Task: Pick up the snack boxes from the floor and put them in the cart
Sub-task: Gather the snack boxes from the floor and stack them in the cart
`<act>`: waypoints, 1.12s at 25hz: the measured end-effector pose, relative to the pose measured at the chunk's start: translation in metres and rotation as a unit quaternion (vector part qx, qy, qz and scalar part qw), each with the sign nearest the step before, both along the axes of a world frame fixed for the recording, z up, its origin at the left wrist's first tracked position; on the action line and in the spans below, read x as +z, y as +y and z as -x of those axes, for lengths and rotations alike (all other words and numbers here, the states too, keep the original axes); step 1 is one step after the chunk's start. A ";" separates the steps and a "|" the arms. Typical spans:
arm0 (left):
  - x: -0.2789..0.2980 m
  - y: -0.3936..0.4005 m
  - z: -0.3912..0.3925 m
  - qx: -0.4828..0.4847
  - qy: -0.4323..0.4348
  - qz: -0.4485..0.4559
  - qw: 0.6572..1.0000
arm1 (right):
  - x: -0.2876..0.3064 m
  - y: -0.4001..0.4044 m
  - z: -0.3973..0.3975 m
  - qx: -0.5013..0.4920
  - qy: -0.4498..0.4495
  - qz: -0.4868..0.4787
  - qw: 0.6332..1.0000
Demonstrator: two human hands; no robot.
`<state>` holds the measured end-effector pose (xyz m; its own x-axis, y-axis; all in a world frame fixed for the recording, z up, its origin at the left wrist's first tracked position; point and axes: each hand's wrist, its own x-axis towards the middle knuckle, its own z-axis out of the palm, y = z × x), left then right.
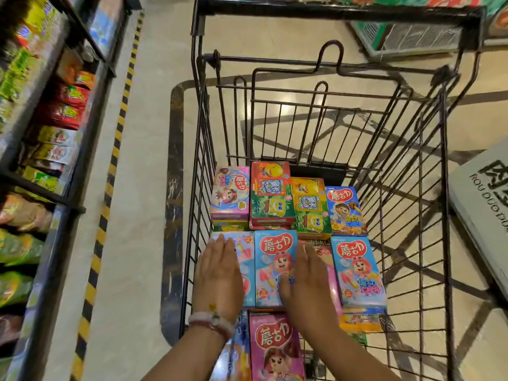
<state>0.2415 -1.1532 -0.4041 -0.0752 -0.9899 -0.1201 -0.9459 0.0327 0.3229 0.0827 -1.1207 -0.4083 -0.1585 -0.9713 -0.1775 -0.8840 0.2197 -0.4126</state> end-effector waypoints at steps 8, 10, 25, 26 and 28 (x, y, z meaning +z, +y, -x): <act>0.006 -0.016 -0.001 -0.066 -0.086 -0.126 0.986 | -0.008 -0.025 -0.036 0.145 0.083 0.020 0.986; 0.000 -0.020 -0.002 -0.066 -0.102 -0.142 0.982 | -0.007 -0.028 -0.039 0.140 0.095 0.009 0.986; 0.066 -0.033 -0.005 -0.108 0.000 -0.164 0.981 | 0.043 -0.053 -0.027 0.240 0.134 -0.104 0.956; 0.084 -0.030 -0.010 -0.122 0.019 -0.118 0.985 | 0.058 -0.052 -0.026 0.244 0.124 -0.093 0.957; 0.123 -0.023 -0.027 -0.160 0.007 -0.033 0.987 | 0.092 -0.043 -0.026 0.267 0.097 -0.062 0.957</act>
<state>0.2683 -1.1765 -0.2807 -0.3844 -0.9053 -0.1807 -0.8859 0.3066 0.3482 0.1090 -1.1636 -0.3160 0.3120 -0.8966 -0.3144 -0.9415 -0.2474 -0.2286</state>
